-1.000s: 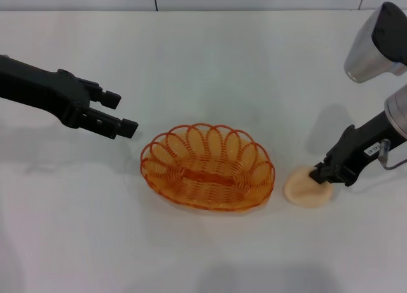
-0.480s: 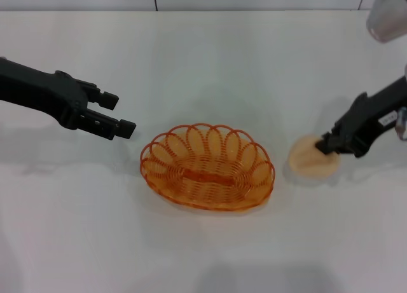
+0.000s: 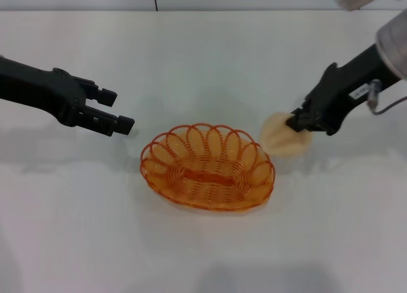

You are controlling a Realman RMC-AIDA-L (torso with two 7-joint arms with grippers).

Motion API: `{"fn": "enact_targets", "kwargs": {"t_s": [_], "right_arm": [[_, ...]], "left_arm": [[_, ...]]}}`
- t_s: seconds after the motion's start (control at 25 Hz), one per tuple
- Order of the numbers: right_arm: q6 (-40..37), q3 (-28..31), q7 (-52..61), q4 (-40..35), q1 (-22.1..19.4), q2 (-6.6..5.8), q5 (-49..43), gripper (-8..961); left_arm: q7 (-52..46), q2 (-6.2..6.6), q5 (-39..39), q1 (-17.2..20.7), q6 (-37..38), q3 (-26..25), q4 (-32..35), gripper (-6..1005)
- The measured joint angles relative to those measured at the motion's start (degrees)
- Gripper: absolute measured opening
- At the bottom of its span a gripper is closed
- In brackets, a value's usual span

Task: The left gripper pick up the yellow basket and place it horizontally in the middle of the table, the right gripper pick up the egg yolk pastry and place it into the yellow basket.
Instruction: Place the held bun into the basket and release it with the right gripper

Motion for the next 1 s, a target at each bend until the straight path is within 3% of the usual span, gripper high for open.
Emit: {"fn": "enact_targets", "kwargs": {"t_s": [1.0], "right_arm": [[14.9,-15.4,0.5,6.4,1.8,0.21,8.0,28]], "left_arm": [[0.1,-0.18,-0.1,0.0,-0.8,-0.3,-0.1,846]]}}
